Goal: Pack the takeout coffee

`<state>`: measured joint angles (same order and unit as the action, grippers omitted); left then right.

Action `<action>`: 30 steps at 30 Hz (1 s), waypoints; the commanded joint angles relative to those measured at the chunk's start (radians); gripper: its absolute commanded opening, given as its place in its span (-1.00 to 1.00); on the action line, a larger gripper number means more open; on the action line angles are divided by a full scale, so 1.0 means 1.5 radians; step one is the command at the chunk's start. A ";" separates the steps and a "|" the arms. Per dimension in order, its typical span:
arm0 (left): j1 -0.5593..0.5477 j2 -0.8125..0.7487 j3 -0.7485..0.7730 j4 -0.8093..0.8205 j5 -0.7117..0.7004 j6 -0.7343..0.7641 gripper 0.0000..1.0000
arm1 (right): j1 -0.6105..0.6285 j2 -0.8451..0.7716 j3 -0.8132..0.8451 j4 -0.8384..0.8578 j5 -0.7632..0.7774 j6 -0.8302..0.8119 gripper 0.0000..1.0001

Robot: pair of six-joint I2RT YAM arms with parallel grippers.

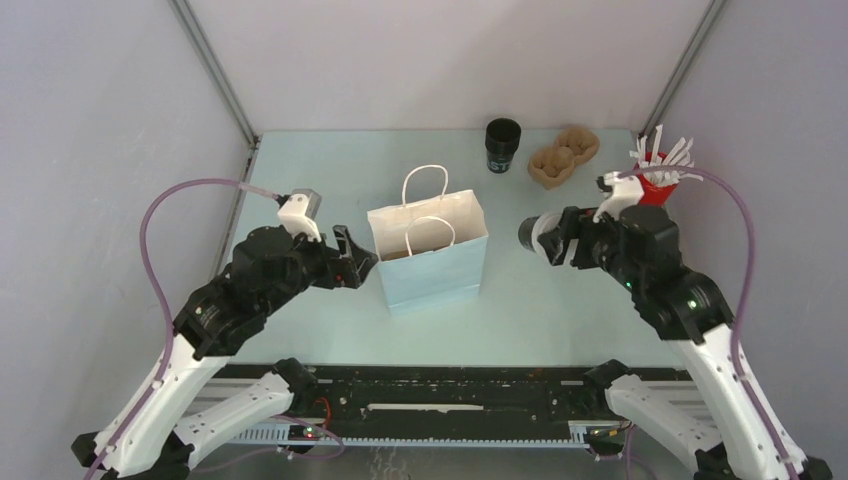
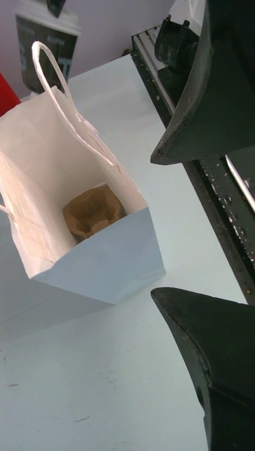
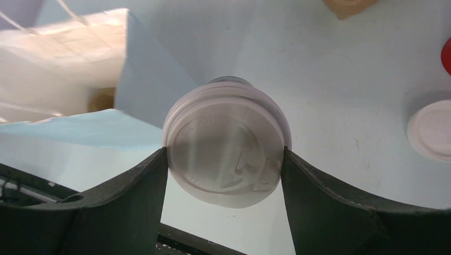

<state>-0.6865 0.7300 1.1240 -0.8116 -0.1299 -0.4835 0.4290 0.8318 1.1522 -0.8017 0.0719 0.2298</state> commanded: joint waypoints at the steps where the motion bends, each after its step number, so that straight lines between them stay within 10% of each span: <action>1: 0.004 -0.008 0.005 -0.035 -0.018 -0.041 0.77 | 0.009 -0.055 0.002 0.024 -0.011 0.025 0.36; 21: 0.004 0.418 0.382 -0.239 -0.110 -0.062 0.44 | 0.018 -0.033 0.041 0.172 -0.092 -0.036 0.22; 30: 0.002 0.551 0.518 -0.369 -0.128 -0.076 -0.05 | 0.019 -0.026 0.081 0.128 -0.100 -0.054 0.19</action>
<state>-0.6842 1.5581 1.8446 -1.2457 -0.2958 -0.5674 0.4488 0.7971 1.1995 -0.6025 -0.0879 0.1844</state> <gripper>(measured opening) 0.468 0.792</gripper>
